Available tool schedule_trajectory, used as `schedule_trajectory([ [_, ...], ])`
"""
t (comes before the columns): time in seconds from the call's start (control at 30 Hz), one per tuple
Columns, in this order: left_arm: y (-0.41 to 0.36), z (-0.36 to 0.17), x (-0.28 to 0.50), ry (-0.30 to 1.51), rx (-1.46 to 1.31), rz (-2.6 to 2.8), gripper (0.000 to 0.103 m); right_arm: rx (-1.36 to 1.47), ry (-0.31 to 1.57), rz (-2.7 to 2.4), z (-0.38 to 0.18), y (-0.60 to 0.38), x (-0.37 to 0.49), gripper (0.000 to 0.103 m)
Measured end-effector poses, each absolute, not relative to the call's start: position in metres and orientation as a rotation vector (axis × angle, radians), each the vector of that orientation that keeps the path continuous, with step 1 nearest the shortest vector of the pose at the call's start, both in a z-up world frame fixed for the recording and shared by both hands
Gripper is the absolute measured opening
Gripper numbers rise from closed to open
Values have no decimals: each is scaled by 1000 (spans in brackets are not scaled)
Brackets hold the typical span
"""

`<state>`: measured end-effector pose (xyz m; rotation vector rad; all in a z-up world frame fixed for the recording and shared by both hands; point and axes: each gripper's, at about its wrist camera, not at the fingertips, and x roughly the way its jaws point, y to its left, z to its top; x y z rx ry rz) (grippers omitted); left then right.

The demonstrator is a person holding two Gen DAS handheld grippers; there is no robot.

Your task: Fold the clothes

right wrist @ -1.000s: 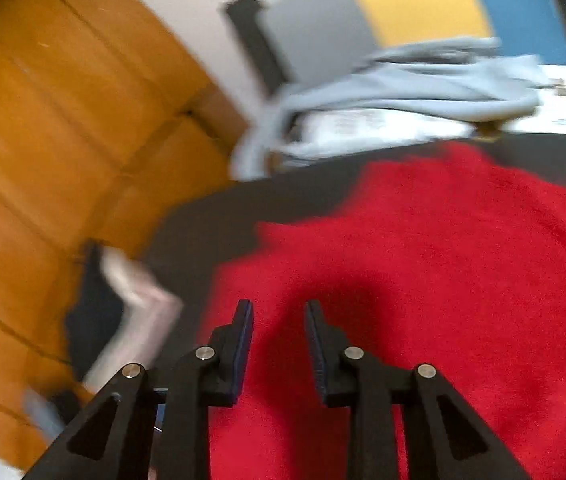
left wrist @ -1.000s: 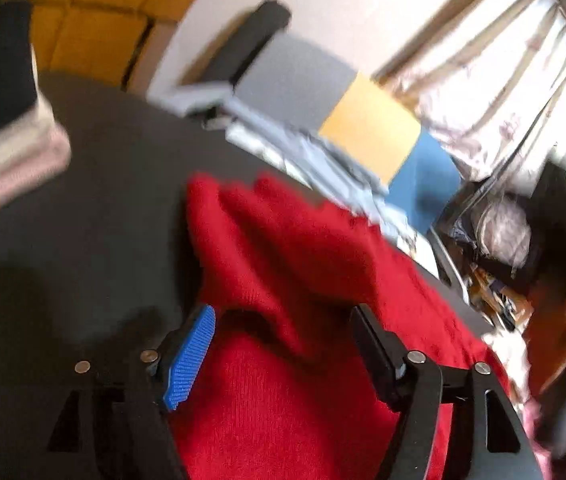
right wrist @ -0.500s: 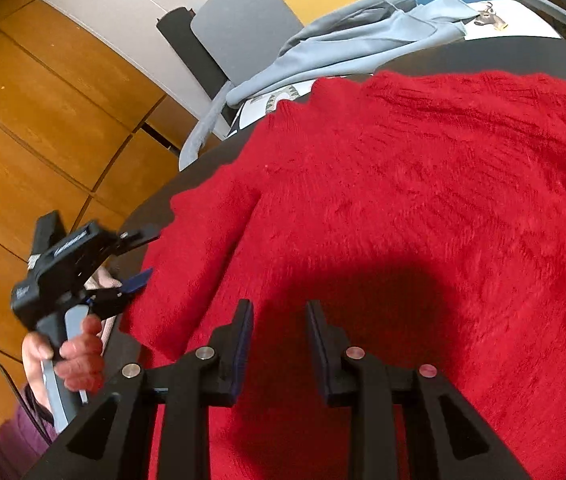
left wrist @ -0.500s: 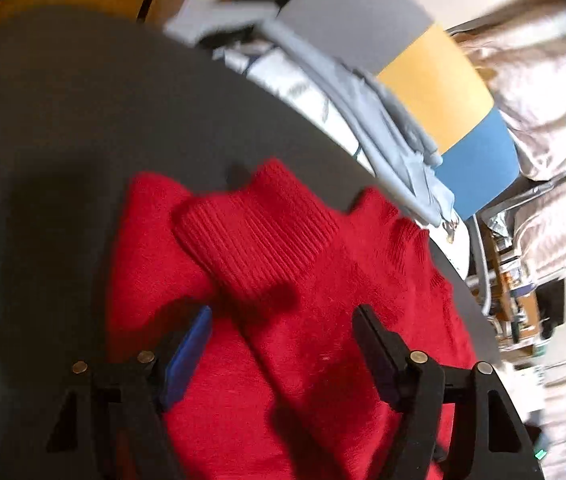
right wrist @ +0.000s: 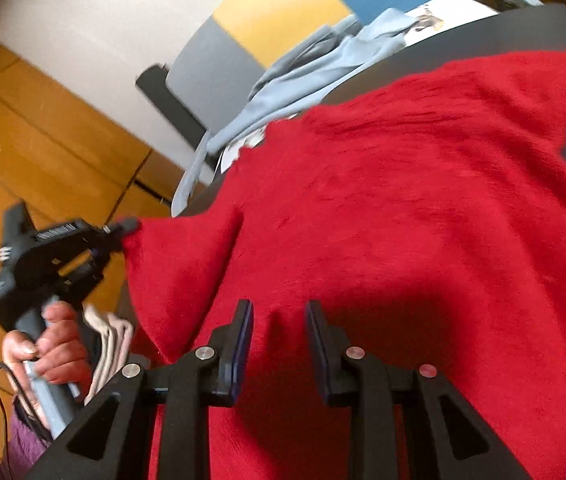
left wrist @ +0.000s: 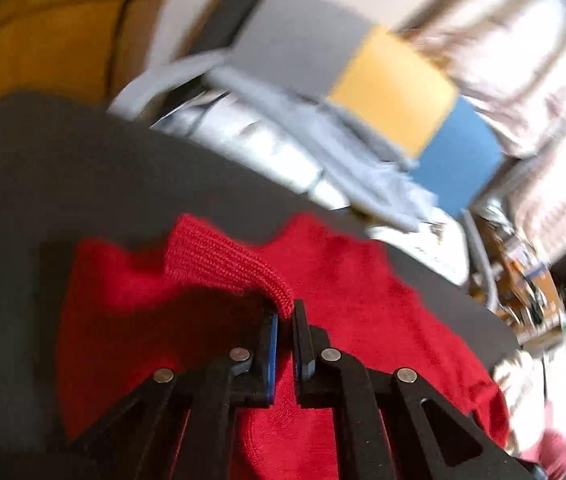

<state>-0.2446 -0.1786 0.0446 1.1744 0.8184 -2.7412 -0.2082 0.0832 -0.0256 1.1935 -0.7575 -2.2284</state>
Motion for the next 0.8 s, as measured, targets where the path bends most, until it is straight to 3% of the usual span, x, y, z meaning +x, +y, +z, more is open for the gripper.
schedule_trajectory([
  [0.13,-109,58,-260,686,1244,-2884,6,1188,-839,-2265,-26,114,-196,28],
  [0.37,-20,9,-275,497,1548,-2925,8,1256,-912,-2269,-38,141,-181,28],
  [0.47,-46,3,-243,475,1497,-2976,17,1259,-893,-2271,-35,143,-180,28],
  [0.57,-92,-8,-218,481,1415,-2900,40,1243,-888,-2266,-28,137,-185,31],
  [0.6,-108,-12,-210,483,1387,-2872,52,1236,-891,-2258,-26,134,-188,32],
  [0.7,-154,-23,-185,488,1307,-2787,55,1261,-879,-2229,-20,123,-203,38],
  [0.8,-200,-34,-161,491,1229,-2700,55,1291,-849,-2237,-15,113,-219,38],
])
